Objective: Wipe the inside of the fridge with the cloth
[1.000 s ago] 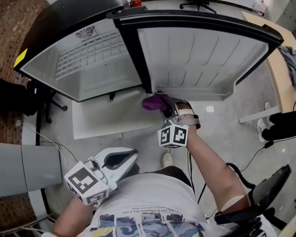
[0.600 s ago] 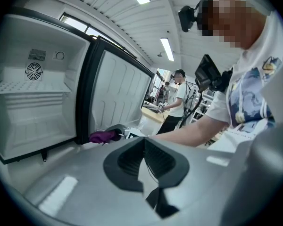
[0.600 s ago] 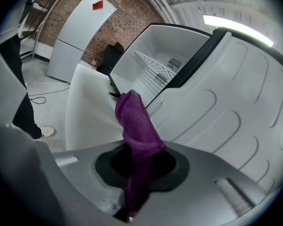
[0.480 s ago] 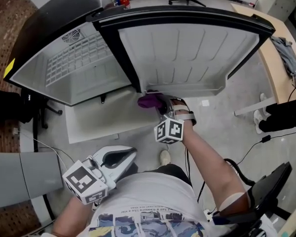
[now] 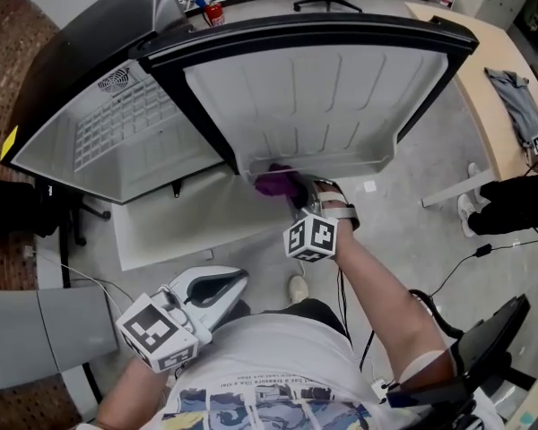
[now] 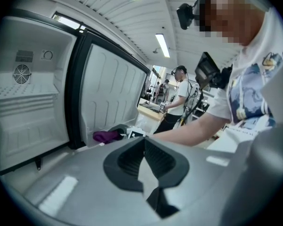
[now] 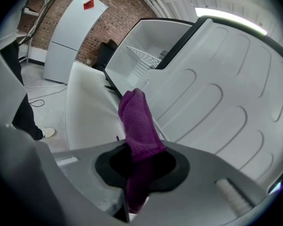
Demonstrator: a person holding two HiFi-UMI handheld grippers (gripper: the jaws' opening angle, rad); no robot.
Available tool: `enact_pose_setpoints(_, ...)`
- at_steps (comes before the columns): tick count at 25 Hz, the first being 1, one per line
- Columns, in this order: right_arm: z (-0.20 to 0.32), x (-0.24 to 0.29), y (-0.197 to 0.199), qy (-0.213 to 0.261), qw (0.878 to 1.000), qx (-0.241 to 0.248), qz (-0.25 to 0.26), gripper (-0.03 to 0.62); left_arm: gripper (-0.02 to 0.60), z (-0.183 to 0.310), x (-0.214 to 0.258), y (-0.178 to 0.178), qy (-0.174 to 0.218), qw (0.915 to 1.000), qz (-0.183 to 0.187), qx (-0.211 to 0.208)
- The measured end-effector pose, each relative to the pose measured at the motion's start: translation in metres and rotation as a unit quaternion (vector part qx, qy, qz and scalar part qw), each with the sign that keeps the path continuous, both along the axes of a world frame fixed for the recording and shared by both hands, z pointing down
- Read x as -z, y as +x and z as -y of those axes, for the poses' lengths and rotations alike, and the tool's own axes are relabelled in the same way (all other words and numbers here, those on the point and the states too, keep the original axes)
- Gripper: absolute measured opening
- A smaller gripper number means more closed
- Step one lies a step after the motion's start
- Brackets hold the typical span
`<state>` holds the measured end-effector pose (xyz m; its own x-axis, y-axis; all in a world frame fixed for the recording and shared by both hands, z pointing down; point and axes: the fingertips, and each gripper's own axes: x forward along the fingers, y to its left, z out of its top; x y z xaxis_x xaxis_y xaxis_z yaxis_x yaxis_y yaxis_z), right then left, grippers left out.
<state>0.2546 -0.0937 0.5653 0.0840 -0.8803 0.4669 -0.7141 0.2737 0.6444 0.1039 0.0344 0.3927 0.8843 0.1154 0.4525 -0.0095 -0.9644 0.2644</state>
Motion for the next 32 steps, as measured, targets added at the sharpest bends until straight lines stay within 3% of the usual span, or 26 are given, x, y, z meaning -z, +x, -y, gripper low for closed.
enact_pose_setpoints(32, -0.094, -0.009, 0.147, -0.008, 0.991, -0.130, 0.034, 0.054, 0.007, -0.034, 0.001, 0.077, 0.010, 0.9975, -0.003, -0.070)
